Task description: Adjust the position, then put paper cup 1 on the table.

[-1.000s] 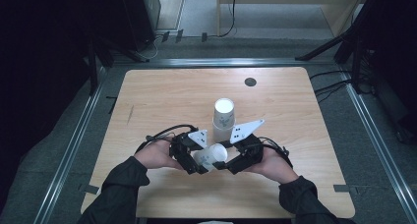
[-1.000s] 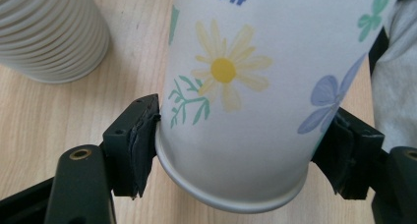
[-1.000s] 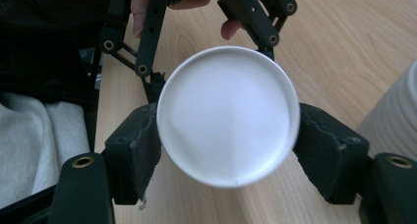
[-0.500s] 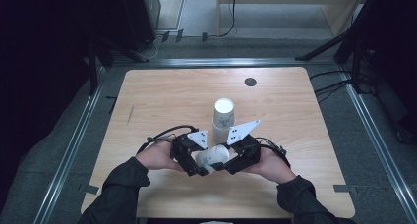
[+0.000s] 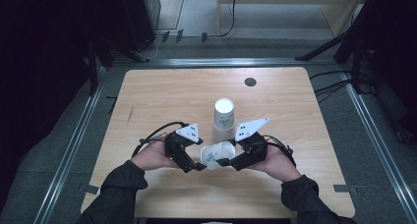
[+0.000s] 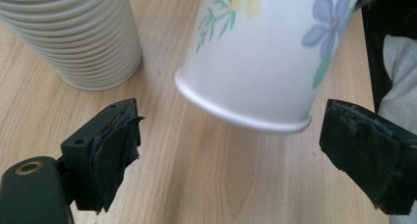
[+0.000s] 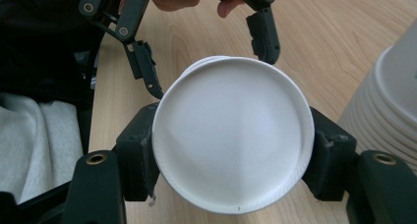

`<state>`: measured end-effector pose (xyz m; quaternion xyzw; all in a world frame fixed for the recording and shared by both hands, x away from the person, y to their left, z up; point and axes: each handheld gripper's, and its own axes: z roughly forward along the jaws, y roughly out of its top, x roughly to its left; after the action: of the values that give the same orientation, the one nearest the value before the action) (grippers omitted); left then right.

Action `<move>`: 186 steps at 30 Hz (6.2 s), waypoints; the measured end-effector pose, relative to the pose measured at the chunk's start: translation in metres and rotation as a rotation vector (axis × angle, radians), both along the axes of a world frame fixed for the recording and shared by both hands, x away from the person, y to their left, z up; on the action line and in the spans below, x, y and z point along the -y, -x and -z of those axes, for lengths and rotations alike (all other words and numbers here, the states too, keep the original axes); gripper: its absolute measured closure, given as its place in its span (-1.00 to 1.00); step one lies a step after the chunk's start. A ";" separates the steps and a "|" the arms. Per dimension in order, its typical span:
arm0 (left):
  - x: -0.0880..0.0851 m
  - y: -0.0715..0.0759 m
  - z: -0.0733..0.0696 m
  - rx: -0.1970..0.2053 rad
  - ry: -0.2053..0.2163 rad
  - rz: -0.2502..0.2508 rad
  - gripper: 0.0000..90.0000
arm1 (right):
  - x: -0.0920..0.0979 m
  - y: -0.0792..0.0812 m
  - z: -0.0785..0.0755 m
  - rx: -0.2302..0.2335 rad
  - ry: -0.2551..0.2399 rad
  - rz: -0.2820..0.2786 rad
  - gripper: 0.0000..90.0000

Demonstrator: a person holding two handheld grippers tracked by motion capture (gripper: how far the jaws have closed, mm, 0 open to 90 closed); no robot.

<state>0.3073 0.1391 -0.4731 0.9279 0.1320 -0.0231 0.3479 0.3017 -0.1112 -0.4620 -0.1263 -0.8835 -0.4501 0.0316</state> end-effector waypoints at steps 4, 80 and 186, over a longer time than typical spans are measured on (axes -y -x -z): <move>-0.002 0.001 0.003 -0.011 0.012 -0.036 -0.82 | 0.003 -0.002 -0.001 -0.010 -0.017 0.002 -0.23; 0.001 -0.011 -0.027 0.014 -0.101 0.054 -0.48 | 0.001 -0.001 0.014 -0.015 0.055 -0.009 -0.47; -0.010 -0.002 -0.020 0.004 -0.032 0.033 -0.45 | -0.012 -0.004 0.013 -0.033 0.040 -0.063 -0.43</move>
<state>0.3092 0.1491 -0.4529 0.9354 0.1164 -0.0250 0.3328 0.3059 -0.0991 -0.4746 -0.1064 -0.8951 -0.4290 0.0579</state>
